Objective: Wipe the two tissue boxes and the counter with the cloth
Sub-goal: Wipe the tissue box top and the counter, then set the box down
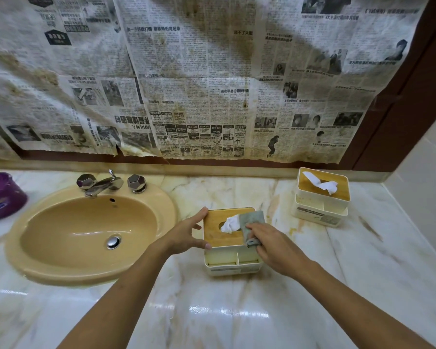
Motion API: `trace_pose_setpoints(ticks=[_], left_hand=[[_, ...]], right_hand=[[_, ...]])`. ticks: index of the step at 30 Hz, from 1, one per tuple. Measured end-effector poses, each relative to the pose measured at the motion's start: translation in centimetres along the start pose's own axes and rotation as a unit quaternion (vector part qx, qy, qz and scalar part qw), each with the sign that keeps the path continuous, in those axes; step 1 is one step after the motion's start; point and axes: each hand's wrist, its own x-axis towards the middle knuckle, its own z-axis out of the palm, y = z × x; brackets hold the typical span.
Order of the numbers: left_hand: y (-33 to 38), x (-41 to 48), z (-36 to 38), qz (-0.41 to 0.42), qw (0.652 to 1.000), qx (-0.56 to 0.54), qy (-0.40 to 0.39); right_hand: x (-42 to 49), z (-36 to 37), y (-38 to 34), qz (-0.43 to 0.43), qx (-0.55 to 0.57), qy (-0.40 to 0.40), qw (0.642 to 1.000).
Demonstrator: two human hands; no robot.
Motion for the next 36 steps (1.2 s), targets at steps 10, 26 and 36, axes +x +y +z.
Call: trace_pose_setpoints(ticks=[10,26,36], left_hand=[[0.4,-0.1,-0.1,-0.005,1.0,0.011,0.001],[2.8,0.2,-0.7,-0.011,0.996,0.082,0.02],[7.1,3.3,4.6,0.017,0.948,0.242,0.204]], right_hand=[[5.2,-0.8,0.5,0.084,0.011,0.018,0.996],[-0.4,-2.8,1.4,0.284,0.404,0.244,0.835],[0.6,-3.5,1.4,0.334,0.38,0.269,0.819]])
